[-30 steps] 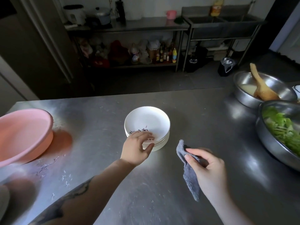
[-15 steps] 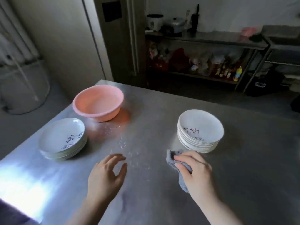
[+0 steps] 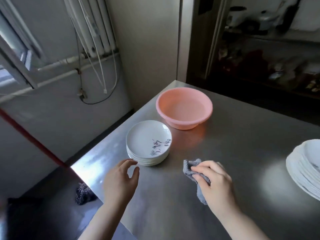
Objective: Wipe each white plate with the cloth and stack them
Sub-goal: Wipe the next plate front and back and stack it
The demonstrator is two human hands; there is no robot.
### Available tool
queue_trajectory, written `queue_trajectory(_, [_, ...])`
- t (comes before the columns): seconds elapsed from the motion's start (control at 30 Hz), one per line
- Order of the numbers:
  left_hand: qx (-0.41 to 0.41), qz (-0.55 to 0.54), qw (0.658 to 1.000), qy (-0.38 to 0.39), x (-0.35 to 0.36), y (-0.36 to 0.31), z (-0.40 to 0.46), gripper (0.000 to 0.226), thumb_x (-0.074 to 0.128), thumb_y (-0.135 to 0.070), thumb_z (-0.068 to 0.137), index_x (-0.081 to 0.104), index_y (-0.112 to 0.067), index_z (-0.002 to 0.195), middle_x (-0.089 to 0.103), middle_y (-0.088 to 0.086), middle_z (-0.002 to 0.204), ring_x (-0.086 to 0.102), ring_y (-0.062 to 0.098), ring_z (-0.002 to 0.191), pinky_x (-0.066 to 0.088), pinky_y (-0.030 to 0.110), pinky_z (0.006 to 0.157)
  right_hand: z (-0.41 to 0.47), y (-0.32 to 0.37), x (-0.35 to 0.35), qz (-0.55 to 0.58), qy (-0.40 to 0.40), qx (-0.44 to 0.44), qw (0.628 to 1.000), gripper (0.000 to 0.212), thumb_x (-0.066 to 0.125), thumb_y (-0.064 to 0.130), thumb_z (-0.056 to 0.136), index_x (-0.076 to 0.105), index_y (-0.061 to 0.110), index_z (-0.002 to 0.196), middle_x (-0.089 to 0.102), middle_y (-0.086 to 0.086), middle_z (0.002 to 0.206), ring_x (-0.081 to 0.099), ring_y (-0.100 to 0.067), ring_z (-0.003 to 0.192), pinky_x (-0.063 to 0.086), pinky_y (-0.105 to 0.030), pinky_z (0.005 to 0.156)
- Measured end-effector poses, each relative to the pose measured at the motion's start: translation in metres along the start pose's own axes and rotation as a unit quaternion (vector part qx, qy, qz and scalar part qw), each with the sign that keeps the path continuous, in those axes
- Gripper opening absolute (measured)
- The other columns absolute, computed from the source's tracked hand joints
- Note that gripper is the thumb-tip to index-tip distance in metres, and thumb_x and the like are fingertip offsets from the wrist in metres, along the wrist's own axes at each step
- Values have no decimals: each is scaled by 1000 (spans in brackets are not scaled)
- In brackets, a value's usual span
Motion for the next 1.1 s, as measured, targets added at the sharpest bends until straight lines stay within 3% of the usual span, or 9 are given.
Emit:
queue_trajectory(0.1, [23, 20, 999, 21, 3, 28, 53, 10, 73, -30, 84, 72, -28, 94, 70, -16, 105, 52, 9, 54, 37, 24, 53, 21, 22, 36, -9, 1, 17, 1000, 27, 80, -6, 67, 77, 16, 84, 63, 11, 88, 53, -4, 85, 36, -4, 78])
queue_trajectory(0.23, [-14, 33, 995, 95, 16, 57, 113, 24, 60, -48, 90, 69, -29, 101, 66, -12, 109, 64, 14, 82, 43, 27, 63, 44, 44, 62, -22, -4, 48, 999, 26, 78, -8, 69, 77, 13, 84, 65, 7, 87, 56, -9, 82, 39, -8, 77])
queue_trajectory(0.37, [0, 26, 992, 124, 28, 64, 130, 25, 60, -55, 87, 65, -31, 89, 64, -13, 96, 63, 14, 81, 46, 28, 64, 51, 57, 70, -45, -11, 62, 997, 25, 78, -10, 68, 77, 11, 83, 65, 7, 86, 56, -10, 80, 37, -4, 77])
queue_trajectory(0.6, [-33, -26, 988, 150, 41, 63, 132, 29, 64, -48, 85, 53, -23, 76, 58, -7, 74, 57, 18, 69, 46, 33, 60, 65, 62, 74, -69, -16, 71, 995, 25, 77, -11, 69, 77, 9, 84, 65, 4, 86, 61, -21, 79, 39, -8, 77])
queue_trajectory(0.87, [-75, -145, 977, 137, 33, 49, 130, 21, 63, -32, 87, 49, -22, 76, 58, -3, 72, 56, 16, 66, 45, 36, 58, 70, 65, 72, -61, -39, 83, 994, 26, 77, -11, 69, 77, 9, 84, 64, 6, 86, 62, -21, 80, 38, -7, 77])
queue_trajectory(1.03, [-165, -272, 938, 138, 35, 52, 124, 18, 67, -15, 87, 52, -11, 76, 65, 3, 70, 67, 10, 55, 46, 27, 54, 66, 66, 68, -64, -48, 90, 993, 25, 77, -9, 70, 77, 11, 84, 63, 8, 86, 61, -19, 80, 37, -4, 77])
queue_trajectory(1.1, [-209, -329, 911, 134, 37, 54, 123, 17, 68, -10, 85, 54, -6, 76, 66, 8, 70, 70, 15, 55, 54, 34, 62, 64, 64, 67, -69, -56, 91, 992, 25, 77, -9, 70, 76, 12, 83, 63, 9, 86, 61, -19, 79, 37, -4, 76])
Point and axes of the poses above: each hand's wrist, its own z-axis towards the middle knuckle, its own x-axis out of the palm, y = z × x, the point moved 4 cm from there along z, towards the middle knuckle
